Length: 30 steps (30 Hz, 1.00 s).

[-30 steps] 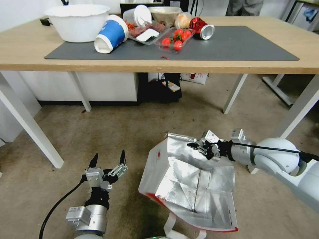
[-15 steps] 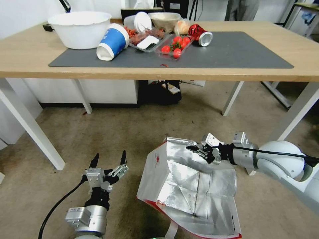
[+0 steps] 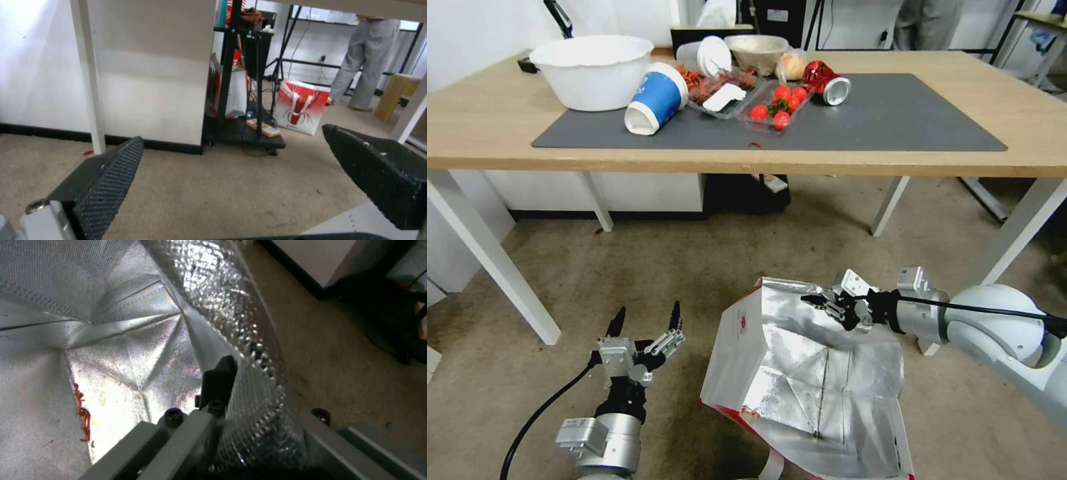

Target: Pick up the food delivery bag from the floor and place it on the table.

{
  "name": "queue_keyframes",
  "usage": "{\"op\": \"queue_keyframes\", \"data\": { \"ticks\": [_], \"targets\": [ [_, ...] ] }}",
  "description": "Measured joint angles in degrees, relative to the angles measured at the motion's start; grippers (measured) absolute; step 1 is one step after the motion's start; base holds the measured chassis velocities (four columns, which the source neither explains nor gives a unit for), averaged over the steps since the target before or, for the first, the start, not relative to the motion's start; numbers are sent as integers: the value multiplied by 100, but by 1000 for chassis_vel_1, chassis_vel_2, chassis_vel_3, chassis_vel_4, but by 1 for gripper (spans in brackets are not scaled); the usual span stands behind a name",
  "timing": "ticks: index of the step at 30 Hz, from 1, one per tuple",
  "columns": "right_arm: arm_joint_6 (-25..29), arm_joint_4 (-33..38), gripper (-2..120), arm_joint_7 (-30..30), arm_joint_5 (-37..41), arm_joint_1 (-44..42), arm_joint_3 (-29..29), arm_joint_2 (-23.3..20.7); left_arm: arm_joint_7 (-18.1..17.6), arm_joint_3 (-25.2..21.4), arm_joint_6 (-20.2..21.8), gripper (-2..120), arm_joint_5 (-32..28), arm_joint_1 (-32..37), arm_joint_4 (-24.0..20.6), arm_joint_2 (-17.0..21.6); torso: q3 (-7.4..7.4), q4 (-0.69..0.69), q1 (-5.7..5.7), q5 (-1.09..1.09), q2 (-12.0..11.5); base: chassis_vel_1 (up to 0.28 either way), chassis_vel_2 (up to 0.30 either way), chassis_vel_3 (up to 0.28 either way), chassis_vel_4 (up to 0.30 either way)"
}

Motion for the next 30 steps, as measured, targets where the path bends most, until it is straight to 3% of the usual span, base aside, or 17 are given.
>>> {"op": "queue_keyframes", "data": {
  "ticks": [30],
  "targets": [
    [-42,133,0,3,80,-177,114,-71,17,-6,-9,100,-28,-12,1,-1,523,0,176,0,696,0,0,0,0]
  ]
}}
